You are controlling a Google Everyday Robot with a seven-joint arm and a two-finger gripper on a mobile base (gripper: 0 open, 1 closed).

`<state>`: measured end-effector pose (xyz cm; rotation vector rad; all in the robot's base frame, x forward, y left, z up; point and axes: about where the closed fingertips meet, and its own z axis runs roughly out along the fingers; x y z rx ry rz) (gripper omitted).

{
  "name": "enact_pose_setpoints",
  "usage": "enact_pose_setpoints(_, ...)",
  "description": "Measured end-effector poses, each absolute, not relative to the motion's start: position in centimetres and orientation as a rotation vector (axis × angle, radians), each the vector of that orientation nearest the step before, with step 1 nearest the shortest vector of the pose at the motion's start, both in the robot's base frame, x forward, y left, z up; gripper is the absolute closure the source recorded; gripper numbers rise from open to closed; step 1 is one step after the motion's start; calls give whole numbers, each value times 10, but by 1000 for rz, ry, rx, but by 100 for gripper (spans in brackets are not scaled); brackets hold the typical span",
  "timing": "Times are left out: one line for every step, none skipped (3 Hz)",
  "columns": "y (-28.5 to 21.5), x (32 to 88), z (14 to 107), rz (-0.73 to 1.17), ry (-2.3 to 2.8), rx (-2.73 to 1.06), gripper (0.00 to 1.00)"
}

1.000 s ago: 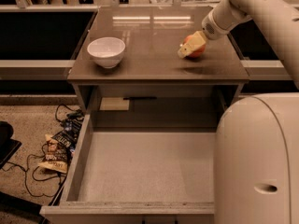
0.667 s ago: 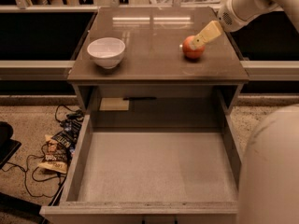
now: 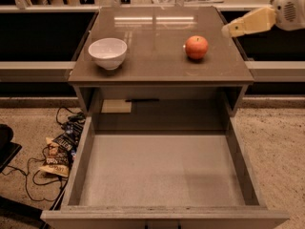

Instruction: Pick apple from top drawer and place on counter

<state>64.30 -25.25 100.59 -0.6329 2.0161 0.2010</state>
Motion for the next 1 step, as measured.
enact_pose_setpoints(-249, 589, 1029, 200, 1883, -557, 0)
